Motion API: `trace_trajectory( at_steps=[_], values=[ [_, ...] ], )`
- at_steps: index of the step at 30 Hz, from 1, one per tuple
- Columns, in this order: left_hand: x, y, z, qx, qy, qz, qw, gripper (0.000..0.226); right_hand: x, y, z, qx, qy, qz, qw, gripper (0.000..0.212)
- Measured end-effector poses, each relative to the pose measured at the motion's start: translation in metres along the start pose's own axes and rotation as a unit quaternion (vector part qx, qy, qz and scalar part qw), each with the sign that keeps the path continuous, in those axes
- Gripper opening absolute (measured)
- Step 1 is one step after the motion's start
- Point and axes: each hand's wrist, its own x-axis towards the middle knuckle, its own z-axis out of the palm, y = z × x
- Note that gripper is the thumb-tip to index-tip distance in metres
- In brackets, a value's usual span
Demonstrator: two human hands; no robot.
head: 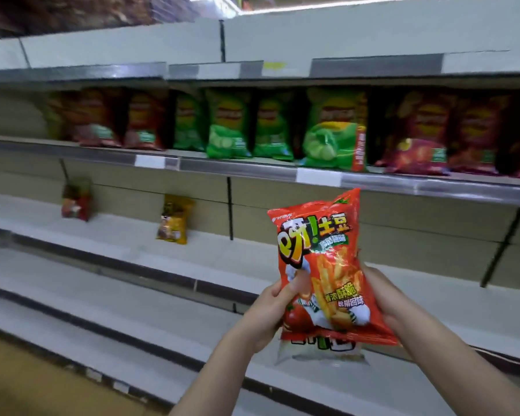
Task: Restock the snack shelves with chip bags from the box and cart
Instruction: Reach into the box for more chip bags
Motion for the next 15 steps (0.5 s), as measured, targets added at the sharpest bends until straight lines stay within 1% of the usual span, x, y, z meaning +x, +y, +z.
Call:
trace_trajectory(
  at_steps=[3, 6, 8, 9, 11, 12, 15],
  values=[
    [0.002, 0.003, -0.022, -0.003, 0.044, 0.001, 0.999, 0.058, 0.012, 0.001, 0.018, 0.021, -0.040, 0.008, 0.999, 0.054],
    [0.008, 0.005, -0.036, -0.007, 0.081, 0.009, 0.997, 0.060, 0.023, -0.003, 0.029, -0.016, -0.050, 0.001, 0.999, 0.057],
    [0.013, 0.004, -0.046, -0.010, 0.111, 0.011, 0.994, 0.061, 0.034, -0.005, 0.037, -0.075, -0.045, -0.017, 0.996, 0.053],
    [0.015, 0.004, -0.051, -0.015, 0.124, 0.009, 0.992, 0.060, 0.039, -0.005, 0.041, -0.100, -0.043, -0.031, 0.994, 0.048],
    [0.021, 0.002, -0.064, -0.014, 0.149, 0.006, 0.989, 0.059, 0.047, -0.003, 0.051, -0.127, -0.062, -0.058, 0.988, 0.038],
    [0.024, 0.003, -0.072, -0.013, 0.159, 0.005, 0.987, 0.059, 0.053, -0.001, 0.057, -0.133, -0.075, -0.068, 0.986, 0.039],
    [0.040, 0.003, -0.099, -0.001, 0.182, -0.009, 0.983, 0.047, 0.078, 0.011, 0.074, -0.191, -0.106, -0.086, 0.972, 0.067]
  ],
)
